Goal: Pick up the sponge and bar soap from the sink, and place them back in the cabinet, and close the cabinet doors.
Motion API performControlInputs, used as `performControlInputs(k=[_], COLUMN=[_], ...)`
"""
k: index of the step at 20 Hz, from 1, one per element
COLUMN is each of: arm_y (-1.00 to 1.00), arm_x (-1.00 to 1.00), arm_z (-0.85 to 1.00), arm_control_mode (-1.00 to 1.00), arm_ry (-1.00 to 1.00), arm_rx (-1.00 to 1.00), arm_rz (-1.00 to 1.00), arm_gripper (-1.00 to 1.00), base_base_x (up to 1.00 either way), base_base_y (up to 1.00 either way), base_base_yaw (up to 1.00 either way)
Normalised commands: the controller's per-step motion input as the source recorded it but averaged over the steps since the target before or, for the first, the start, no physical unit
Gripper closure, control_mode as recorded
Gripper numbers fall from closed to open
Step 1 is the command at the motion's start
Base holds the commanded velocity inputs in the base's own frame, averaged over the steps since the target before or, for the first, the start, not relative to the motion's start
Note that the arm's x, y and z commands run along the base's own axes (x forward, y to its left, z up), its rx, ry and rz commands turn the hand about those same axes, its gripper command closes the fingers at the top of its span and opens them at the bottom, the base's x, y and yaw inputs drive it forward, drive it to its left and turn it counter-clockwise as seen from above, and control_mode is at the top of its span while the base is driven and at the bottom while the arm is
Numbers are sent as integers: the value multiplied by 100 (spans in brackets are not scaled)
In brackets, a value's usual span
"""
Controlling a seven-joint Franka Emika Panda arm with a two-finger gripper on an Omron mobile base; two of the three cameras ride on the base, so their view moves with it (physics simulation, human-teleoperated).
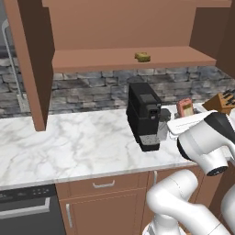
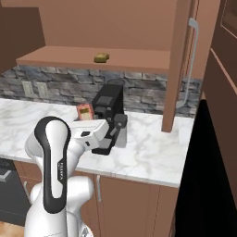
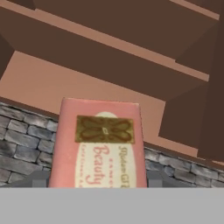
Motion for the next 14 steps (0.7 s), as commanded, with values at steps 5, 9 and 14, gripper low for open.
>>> performControlInputs(k=[5, 9, 14], arm_y=[0, 0, 0], arm_x=[0, 0, 0], arm_z=[0, 0, 0], arm_control_mode=[100, 100, 100], arm_ry=[0, 0, 0], arm_rx=[0, 0, 0], arm_rz=[0, 0, 0], arm_gripper=[100, 100, 100], base_base_x=[19, 22, 15], base_base_y=[21, 19, 17], base_base_yaw=[0, 0, 0])
